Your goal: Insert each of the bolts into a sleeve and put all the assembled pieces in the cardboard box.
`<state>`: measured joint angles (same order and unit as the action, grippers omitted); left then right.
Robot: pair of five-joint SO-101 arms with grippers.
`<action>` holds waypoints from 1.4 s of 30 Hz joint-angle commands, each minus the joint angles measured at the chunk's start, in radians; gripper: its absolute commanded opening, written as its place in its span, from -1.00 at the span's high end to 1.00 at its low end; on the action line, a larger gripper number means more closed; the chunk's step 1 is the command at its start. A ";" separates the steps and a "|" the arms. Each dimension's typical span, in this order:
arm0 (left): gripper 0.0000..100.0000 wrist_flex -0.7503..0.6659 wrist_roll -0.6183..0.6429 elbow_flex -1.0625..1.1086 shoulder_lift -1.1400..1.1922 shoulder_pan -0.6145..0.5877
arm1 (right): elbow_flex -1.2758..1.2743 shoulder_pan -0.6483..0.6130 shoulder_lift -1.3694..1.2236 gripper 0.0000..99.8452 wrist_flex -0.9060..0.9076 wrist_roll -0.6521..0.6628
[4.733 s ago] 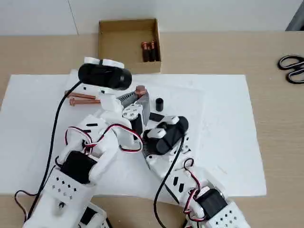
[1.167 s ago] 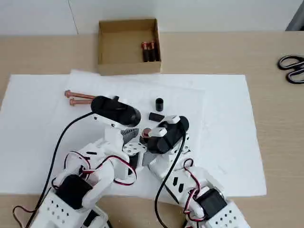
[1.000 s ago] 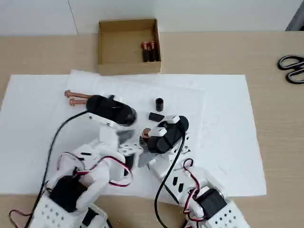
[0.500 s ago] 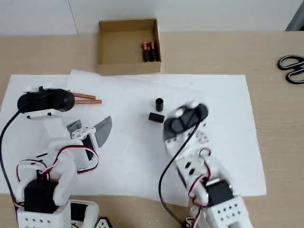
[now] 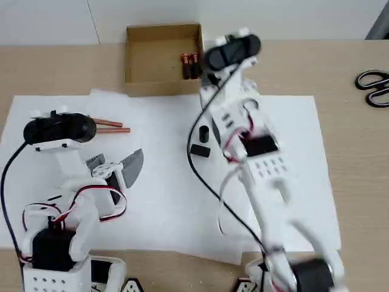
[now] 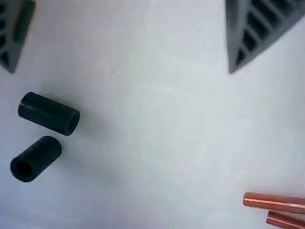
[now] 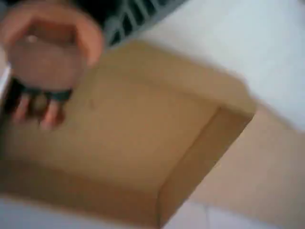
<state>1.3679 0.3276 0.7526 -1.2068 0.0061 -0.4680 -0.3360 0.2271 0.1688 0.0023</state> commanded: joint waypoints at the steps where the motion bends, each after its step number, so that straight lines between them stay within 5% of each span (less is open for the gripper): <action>1: 0.46 -0.021 -0.009 -0.002 -0.009 -0.006 | 0.161 0.007 -0.188 0.99 -0.268 0.011; 27: 0.46 0.023 -0.009 -0.002 -0.009 -0.006 | 0.956 -0.093 -0.997 0.99 -0.291 0.011; 42: 0.46 0.023 -0.009 -0.002 -0.009 -0.006 | 1.068 -0.084 -1.175 0.92 -0.283 0.011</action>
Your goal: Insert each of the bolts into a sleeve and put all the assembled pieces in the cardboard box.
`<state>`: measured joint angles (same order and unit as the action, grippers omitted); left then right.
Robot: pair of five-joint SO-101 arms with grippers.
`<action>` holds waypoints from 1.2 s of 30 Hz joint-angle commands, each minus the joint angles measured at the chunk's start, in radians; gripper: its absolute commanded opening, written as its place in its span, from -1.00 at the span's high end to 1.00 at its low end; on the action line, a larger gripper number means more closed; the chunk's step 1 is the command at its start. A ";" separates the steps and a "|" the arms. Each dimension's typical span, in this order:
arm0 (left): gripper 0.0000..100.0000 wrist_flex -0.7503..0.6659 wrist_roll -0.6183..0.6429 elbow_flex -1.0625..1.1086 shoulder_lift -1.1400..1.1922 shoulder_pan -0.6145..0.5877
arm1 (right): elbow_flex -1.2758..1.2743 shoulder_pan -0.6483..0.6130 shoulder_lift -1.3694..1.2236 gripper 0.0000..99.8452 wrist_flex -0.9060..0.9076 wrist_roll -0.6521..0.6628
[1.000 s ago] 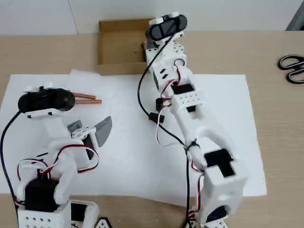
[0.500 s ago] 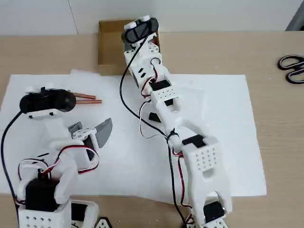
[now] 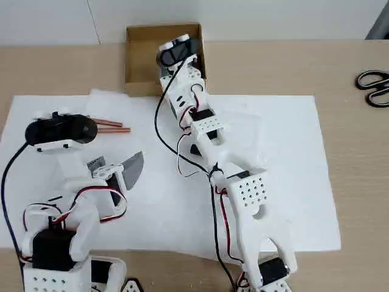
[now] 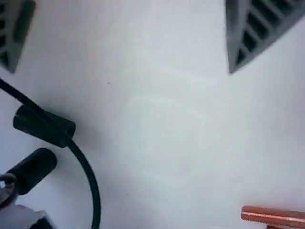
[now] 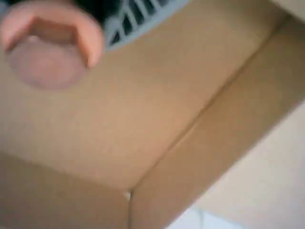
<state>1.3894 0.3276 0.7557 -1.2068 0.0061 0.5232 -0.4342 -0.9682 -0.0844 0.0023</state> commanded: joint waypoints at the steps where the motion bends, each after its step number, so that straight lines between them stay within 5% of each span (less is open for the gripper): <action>1: 0.46 0.002 -0.009 -0.005 -0.009 -0.006 | 0.077 0.015 0.016 0.88 -0.028 0.011; 6: 0.46 0.002 -0.009 -0.005 -0.009 -0.006 | 0.077 0.025 -0.004 0.69 -0.007 0.012; 21: 0.46 0.000 -0.009 -0.007 -0.009 -0.006 | 0.081 0.076 0.036 0.67 0.005 0.012; 36: 0.46 0.000 -0.009 -0.015 -0.009 -0.006 | 0.080 0.148 0.593 0.67 0.611 0.012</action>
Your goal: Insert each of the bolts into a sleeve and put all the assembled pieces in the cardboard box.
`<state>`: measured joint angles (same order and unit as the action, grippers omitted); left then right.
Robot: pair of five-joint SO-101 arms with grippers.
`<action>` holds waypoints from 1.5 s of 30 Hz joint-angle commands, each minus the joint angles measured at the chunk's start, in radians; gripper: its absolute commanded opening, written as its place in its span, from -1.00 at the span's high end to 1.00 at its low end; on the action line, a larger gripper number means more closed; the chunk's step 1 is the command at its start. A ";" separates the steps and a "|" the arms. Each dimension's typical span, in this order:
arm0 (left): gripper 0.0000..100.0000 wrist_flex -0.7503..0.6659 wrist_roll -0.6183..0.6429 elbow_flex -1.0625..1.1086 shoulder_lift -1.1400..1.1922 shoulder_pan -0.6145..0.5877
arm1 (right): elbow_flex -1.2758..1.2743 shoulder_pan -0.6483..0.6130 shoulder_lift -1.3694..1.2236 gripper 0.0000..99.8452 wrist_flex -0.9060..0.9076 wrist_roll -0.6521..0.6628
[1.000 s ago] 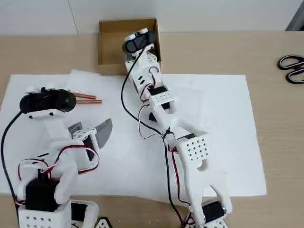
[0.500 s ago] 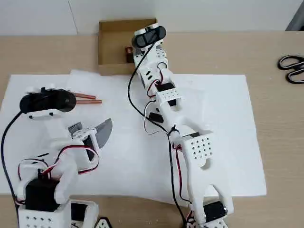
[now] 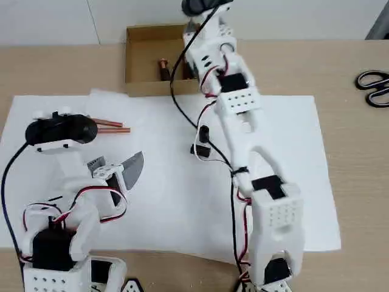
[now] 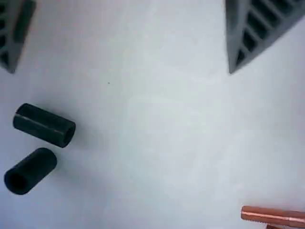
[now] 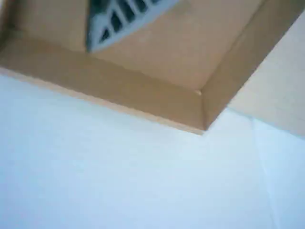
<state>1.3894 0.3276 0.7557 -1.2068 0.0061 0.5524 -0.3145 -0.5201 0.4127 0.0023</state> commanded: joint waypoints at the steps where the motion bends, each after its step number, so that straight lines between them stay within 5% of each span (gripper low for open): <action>1: 0.46 -0.003 -0.009 -0.018 -0.009 -0.008 | 0.051 0.038 0.180 0.67 0.171 0.009; 7: 0.46 0.035 -0.012 -0.162 -0.009 -0.178 | 0.046 0.068 0.389 0.67 0.587 0.006; 11: 0.46 0.035 -0.146 -0.193 -0.009 -0.264 | 0.046 0.068 0.483 0.67 0.851 0.008; 21: 0.46 0.226 -0.226 -0.266 -0.011 -0.413 | -0.008 0.064 0.501 0.67 1.234 0.008; 34: 0.46 0.256 -0.230 -0.269 -0.011 -0.417 | -0.338 0.110 0.492 0.67 1.244 0.015; 45: 0.46 0.261 -0.230 -0.269 -0.011 -0.417 | -0.411 0.104 0.456 0.67 1.156 0.189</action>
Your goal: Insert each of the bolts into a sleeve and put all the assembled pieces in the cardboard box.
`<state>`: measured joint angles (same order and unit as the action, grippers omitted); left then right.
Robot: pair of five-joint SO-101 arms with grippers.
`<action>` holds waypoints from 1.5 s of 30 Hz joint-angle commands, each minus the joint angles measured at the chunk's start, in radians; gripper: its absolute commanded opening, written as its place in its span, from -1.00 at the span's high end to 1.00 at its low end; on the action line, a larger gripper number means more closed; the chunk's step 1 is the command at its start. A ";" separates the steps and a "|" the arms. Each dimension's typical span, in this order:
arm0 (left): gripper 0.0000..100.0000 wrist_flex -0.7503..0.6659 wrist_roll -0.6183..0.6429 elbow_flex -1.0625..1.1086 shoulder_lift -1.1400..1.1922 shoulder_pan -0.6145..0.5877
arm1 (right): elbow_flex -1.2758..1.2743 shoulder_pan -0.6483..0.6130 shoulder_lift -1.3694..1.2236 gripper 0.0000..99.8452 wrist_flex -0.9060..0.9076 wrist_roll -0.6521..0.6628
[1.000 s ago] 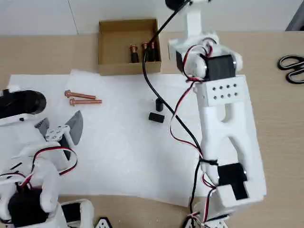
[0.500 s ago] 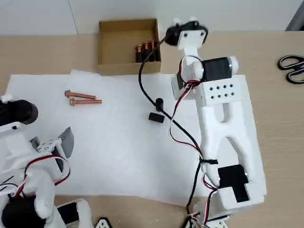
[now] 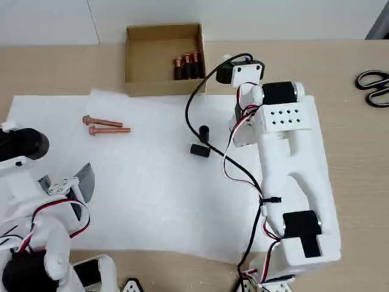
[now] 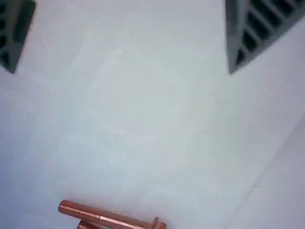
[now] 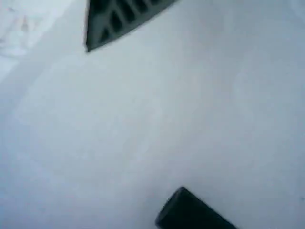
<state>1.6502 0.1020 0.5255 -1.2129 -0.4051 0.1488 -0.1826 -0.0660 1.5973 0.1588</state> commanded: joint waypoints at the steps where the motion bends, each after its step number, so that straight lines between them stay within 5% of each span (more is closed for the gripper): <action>1: 0.46 0.000 -0.006 -0.039 -0.005 -0.006 | -0.014 -0.054 -0.008 0.67 -0.031 0.055; 10: 0.46 0.000 -0.006 -0.038 -0.005 -0.006 | -0.015 -0.282 -0.096 0.67 -0.064 0.235; 21: 0.46 -0.002 -0.006 -0.036 -0.005 -0.006 | -0.014 -0.292 -0.232 0.67 -0.252 0.259; 45: 0.46 -0.003 -0.006 -0.033 -0.005 -0.006 | -0.012 -0.292 -0.398 0.68 -0.375 0.287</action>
<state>1.6502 0.1020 0.5255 -1.2129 -0.4051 0.1304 -0.4710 -0.4618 1.2352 0.4365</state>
